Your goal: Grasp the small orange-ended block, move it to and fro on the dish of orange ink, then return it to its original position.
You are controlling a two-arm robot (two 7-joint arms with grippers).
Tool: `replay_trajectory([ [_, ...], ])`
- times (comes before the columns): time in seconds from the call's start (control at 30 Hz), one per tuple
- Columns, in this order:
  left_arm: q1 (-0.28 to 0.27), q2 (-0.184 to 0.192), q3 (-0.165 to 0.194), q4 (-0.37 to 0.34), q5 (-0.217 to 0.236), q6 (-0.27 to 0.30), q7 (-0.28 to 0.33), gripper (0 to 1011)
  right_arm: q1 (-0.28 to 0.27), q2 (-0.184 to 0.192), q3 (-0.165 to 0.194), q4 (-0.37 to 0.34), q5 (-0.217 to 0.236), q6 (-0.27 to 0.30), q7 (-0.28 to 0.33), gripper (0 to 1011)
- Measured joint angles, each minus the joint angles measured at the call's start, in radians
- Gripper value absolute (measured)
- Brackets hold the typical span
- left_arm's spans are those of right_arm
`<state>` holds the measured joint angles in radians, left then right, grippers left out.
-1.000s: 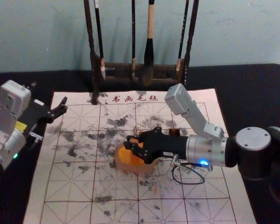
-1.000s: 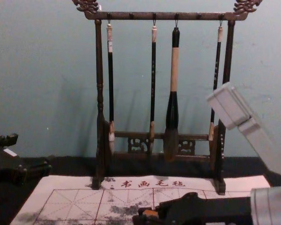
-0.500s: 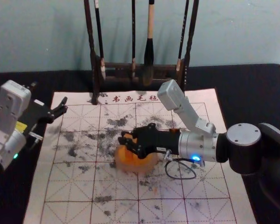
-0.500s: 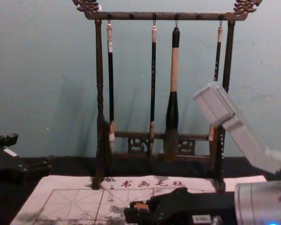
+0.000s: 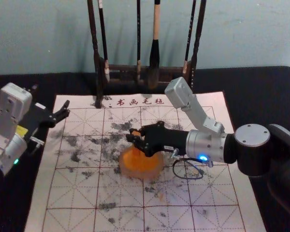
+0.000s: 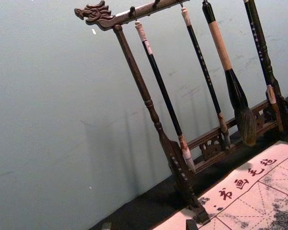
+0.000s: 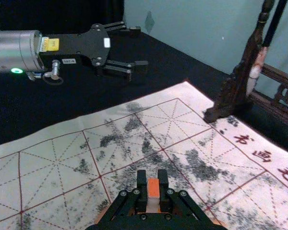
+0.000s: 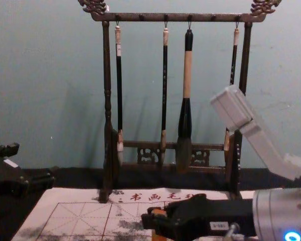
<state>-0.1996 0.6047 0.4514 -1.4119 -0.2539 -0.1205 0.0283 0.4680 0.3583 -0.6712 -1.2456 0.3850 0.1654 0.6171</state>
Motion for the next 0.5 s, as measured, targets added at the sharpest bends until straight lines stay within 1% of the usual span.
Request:
replay_trajectory([
  [0.5,0.000,0.000,0.000,0.000,0.000,0.000,0.000,1001,-0.023,0.035,0.025,-0.030,-0.008,-0.003,-0.003,110],
])
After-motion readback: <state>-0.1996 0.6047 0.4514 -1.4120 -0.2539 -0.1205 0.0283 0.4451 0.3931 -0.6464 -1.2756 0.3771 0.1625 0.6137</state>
